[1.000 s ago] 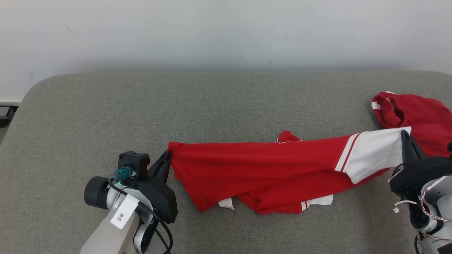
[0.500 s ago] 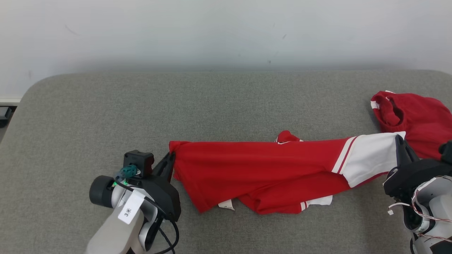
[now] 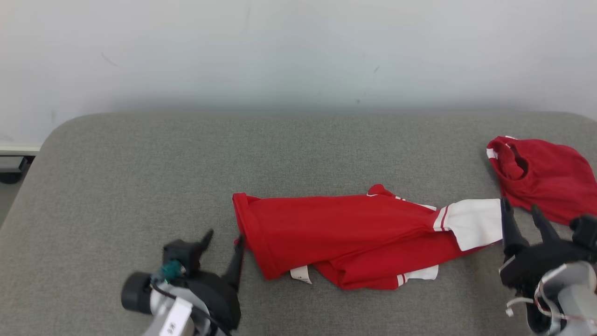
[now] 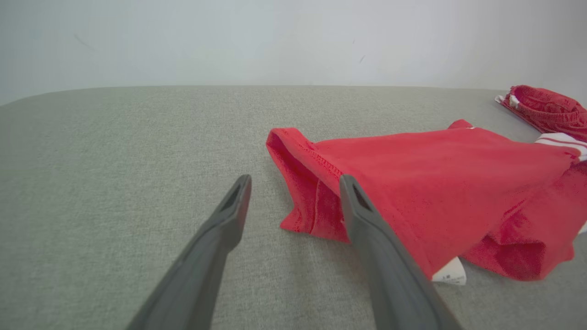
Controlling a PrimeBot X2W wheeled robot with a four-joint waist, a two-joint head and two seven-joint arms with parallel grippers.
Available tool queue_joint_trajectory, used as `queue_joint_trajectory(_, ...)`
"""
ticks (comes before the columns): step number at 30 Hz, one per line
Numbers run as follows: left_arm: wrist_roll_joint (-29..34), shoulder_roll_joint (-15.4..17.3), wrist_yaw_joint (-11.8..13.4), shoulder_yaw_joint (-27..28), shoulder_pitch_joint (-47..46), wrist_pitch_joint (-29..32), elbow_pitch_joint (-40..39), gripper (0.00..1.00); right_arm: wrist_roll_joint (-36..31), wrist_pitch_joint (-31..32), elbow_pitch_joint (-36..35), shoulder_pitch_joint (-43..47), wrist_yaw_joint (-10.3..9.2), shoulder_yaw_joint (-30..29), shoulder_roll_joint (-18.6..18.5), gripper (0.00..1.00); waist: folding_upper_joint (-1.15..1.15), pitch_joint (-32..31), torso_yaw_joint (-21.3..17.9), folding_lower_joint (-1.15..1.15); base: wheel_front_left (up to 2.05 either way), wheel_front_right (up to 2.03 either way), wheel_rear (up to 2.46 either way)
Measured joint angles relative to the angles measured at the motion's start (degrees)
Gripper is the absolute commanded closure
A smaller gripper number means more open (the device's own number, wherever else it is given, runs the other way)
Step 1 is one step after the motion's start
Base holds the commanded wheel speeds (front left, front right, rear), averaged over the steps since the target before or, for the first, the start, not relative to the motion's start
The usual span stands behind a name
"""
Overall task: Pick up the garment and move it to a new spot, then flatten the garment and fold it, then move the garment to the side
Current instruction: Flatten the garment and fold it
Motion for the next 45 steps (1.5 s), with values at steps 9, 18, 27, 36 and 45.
queue_joint_trajectory(9,0.64,-1.19,-0.14,-4.04,8.16,-0.91,-4.11,0.0,-1.55,-2.48,-2.76,7.27,1.02,0.98,-0.04,0.0,0.0,-1.46,0.15,0.0,0.0,0.0,0.0)
queue_joint_trajectory(18,2.35,-1.16,0.01,-5.63,7.71,-0.92,-3.44,0.0,-2.65,-2.89,-4.98,7.53,1.01,2.65,1.04,0.0,0.0,-0.94,-1.93,0.0,0.0,0.0,0.0)
queue_joint_trajectory(27,4.94,-1.27,3.88,-5.48,3.33,0.22,0.38,0.0,-3.12,-3.13,-5.95,7.66,0.88,2.87,1.07,0.0,0.0,0.21,-4.63,0.0,0.0,0.0,0.0)
queue_joint_trajectory(36,7.76,-1.47,5.13,-6.8,1.36,2.13,3.92,0.0,-3.32,-3.37,-7.23,9.62,-0.16,2.22,0.76,0.0,0.0,1.2,-5.82,0.01,0.0,0.0,0.0)
queue_joint_trajectory(45,7.92,-1.63,6.05,-6.27,0.85,2.21,4.39,0.13,-3.3,-3.82,-7.62,11.07,-0.97,1.24,0.6,0.0,0.0,0.98,-3.87,0.01,0.0,0.0,0.0)
